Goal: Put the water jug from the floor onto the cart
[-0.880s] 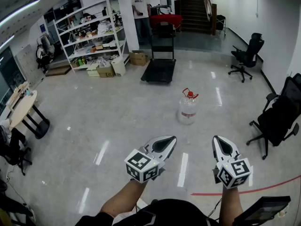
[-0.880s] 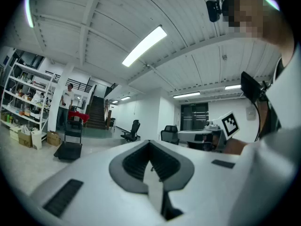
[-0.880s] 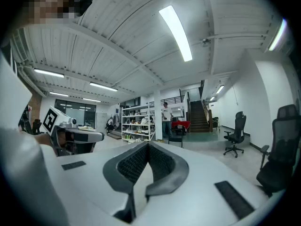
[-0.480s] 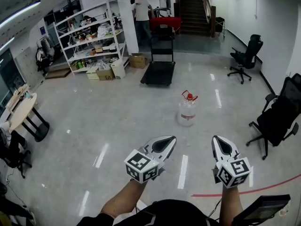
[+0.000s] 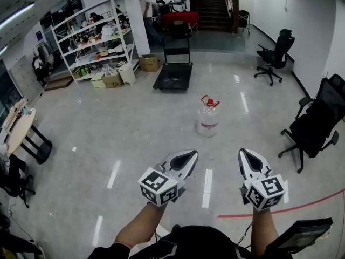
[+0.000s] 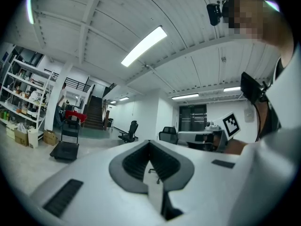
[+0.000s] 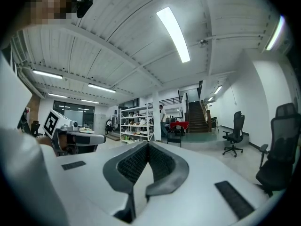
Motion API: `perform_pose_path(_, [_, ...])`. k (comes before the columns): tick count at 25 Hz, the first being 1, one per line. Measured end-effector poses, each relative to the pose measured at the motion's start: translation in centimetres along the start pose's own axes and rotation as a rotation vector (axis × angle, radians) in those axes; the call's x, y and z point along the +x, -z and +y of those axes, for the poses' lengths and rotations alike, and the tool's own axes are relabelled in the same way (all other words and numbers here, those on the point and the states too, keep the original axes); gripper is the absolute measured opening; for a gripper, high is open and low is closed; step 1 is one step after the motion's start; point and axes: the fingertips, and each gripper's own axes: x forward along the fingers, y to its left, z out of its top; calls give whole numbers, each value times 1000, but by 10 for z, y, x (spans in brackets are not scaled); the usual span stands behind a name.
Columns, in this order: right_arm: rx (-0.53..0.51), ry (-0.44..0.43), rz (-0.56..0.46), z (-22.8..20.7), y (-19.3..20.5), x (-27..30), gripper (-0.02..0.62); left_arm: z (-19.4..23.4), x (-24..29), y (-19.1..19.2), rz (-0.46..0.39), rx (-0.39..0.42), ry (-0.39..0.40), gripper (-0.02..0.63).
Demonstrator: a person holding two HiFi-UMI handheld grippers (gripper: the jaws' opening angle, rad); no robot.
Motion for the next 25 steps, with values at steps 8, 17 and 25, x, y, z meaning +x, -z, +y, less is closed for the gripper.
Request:
perform_pose_path(8, [-15,-24,8,-30,8,-4,-2,-3,23,10,29,-7,-31,2])
perform_pose_path(17, [-2,-53,25,-50,18,51,-2,37,42,14,41,-8,-61,2])
perform_pose_path(25, [-11,-30,26,-55,11,150,-2,134,63,6,-8,-40,-37,2])
